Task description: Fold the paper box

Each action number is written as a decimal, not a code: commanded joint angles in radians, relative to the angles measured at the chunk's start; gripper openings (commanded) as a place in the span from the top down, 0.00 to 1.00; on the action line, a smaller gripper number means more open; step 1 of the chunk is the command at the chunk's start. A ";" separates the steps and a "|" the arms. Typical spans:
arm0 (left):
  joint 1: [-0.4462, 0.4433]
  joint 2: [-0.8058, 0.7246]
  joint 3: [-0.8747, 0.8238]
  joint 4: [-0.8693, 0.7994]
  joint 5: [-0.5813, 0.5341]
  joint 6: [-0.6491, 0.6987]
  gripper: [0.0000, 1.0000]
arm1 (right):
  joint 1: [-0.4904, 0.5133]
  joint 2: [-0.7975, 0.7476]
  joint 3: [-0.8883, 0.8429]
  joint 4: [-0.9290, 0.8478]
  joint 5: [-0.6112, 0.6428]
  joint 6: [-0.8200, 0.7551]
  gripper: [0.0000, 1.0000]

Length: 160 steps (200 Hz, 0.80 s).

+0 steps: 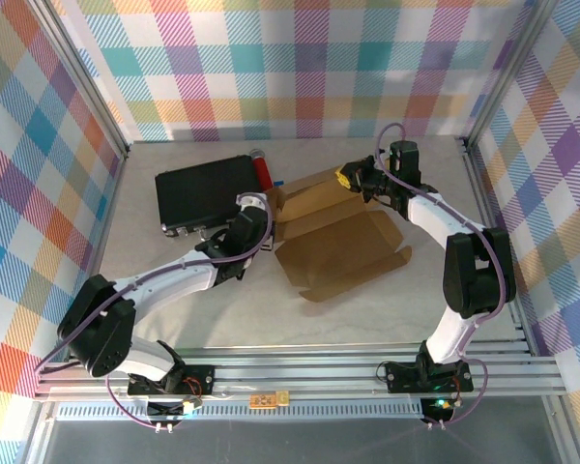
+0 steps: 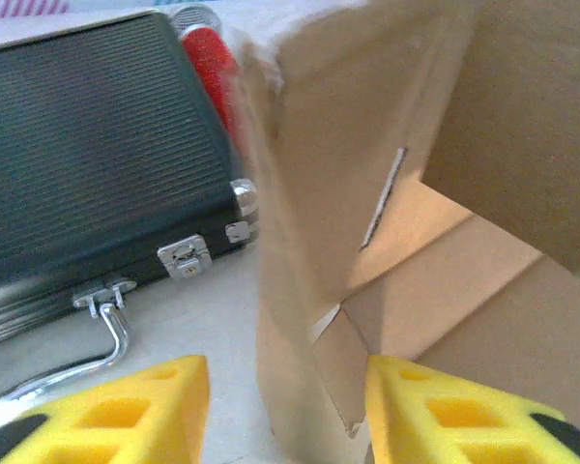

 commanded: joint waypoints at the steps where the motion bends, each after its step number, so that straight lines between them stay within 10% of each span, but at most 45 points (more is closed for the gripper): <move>1: -0.045 0.025 0.046 -0.022 -0.089 -0.087 0.60 | 0.006 0.018 0.025 0.034 0.004 0.018 1.00; 63: -0.083 -0.050 0.030 0.077 0.170 -0.142 0.25 | 0.006 0.016 0.022 0.024 -0.006 -0.022 1.00; 107: 0.154 -0.314 -0.077 -0.014 0.480 -0.152 0.13 | 0.006 0.014 -0.067 0.187 -0.044 -0.030 1.00; 124: 0.297 -0.357 -0.122 0.012 0.763 -0.144 0.18 | 0.008 0.024 -0.087 0.252 -0.055 -0.002 1.00; 160: 0.395 -0.283 -0.111 -0.073 0.831 0.052 0.42 | 0.008 0.034 -0.055 0.205 -0.066 -0.027 1.00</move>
